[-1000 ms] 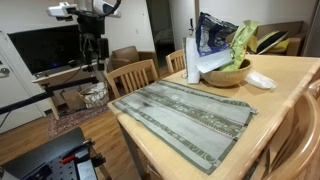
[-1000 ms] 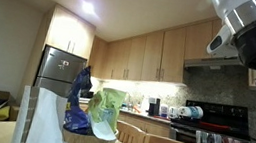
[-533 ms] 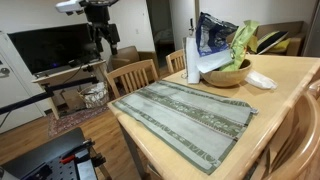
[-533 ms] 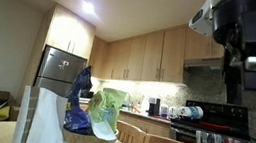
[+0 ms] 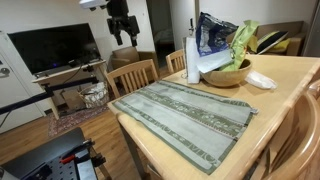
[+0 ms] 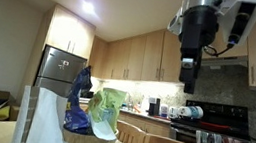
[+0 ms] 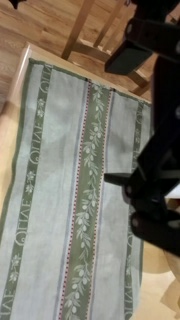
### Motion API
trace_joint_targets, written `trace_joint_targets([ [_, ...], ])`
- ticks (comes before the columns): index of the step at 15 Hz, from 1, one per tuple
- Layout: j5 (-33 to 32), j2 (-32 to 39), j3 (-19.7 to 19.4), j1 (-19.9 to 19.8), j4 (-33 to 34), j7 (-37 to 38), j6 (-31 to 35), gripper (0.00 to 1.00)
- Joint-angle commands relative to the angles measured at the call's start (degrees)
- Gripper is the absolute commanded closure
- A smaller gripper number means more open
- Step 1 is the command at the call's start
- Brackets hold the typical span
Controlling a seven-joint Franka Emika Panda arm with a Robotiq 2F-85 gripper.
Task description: Pick the bag of popcorn and pour its contents on the cloth on the table
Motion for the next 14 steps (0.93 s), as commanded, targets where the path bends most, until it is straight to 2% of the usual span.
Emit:
trace_joint_targets([
  [1,-2.1,6.0,-0.3,-1.4,6.7,1.8,-2.0,0.0],
  [2,-1.8,6.1,-0.3,-1.3,7.3,1.0,-4.0,0.0],
  [3,-1.1,4.2,-0.3,-1.3,4.1,0.2,-0.9,0.0],
  [7,-1.1,6.0,-0.2,-1.4,5.9,0.2,-1.9,0.0],
  [10,-3.2,7.7,-0.3,-1.7,8.2,3.0,-2.6,0.0],
  [14,-4.3,11.9,-1.7,-3.4,13.4,8.6,0.3,0.0],
])
